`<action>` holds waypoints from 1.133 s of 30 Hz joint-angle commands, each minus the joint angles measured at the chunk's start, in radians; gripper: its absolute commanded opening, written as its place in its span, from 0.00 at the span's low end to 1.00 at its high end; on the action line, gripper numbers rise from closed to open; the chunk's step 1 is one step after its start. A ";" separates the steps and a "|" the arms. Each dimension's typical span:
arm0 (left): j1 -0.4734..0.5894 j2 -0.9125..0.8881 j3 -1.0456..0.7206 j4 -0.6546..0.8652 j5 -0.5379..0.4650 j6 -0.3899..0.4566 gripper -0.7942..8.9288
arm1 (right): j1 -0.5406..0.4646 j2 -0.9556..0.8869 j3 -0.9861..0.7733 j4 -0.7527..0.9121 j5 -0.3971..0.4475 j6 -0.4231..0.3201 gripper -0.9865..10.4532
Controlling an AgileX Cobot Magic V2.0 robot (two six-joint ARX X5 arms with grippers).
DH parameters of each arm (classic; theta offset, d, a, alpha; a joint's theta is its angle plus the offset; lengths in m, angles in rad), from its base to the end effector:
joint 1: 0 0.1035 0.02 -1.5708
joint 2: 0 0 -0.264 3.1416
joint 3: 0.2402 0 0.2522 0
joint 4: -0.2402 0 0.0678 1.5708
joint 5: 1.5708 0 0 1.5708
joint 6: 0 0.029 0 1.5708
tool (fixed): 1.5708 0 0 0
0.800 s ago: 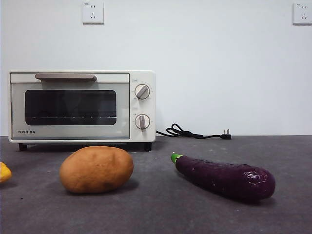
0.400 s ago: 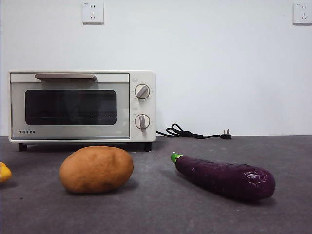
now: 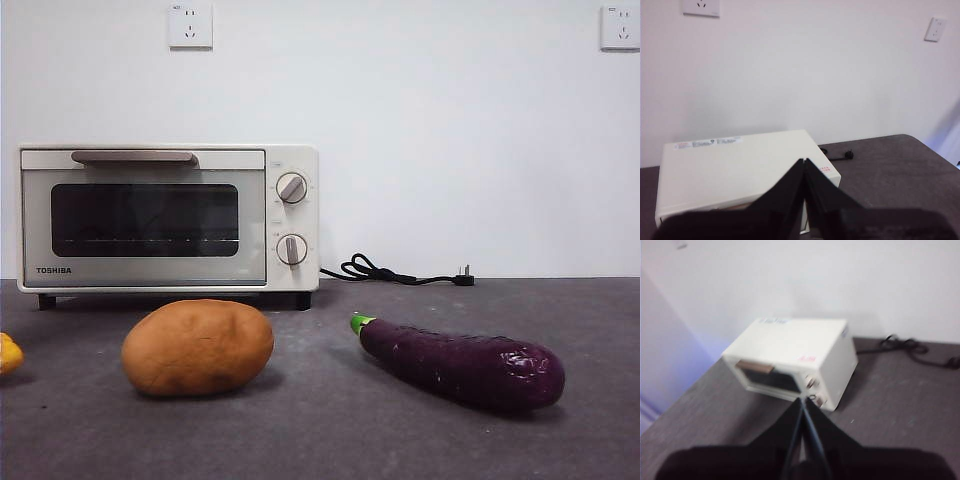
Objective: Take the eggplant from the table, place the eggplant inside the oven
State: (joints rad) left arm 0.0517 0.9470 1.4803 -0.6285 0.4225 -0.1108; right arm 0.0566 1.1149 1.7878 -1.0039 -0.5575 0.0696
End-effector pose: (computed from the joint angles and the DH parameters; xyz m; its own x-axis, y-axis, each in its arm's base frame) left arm 0.1405 -0.0046 0.4850 0.9279 -0.3626 -0.0867 0.3478 0.9257 -0.1488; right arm 0.1442 0.0235 0.5101 0.7713 0.5736 -0.2758 -0.5237 0.8182 0.2373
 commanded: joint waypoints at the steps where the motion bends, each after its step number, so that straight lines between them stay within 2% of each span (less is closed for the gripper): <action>1: 0.002 0.004 0.006 -0.002 0.004 0.018 0.08 | 0.021 0.010 0.005 -0.025 -0.004 -0.027 0.08; 12: 0.002 0.022 0.006 -0.014 0.004 0.034 0.08 | 0.100 0.029 0.005 -0.050 -0.005 -0.029 0.10; 19: 0.002 0.025 0.006 -0.017 0.004 0.037 0.08 | 0.130 0.029 0.005 -0.053 -0.014 -0.029 0.41; 24: 0.002 0.031 0.006 -0.030 0.004 0.054 0.08 | 0.147 0.029 0.005 -0.068 -0.017 -0.030 0.58; 30: 0.002 0.052 0.006 -0.033 0.003 0.079 0.08 | 0.176 0.029 0.005 -0.105 -0.019 -0.030 0.59; 34: 0.002 0.089 0.006 -0.021 0.003 0.130 0.08 | 0.201 0.029 0.005 -0.147 -0.018 -0.034 0.59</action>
State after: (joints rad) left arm 0.0517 1.0260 1.4834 -0.6605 0.4221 -0.0166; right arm 0.2508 1.1427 1.7889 -1.1484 -0.5739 0.0456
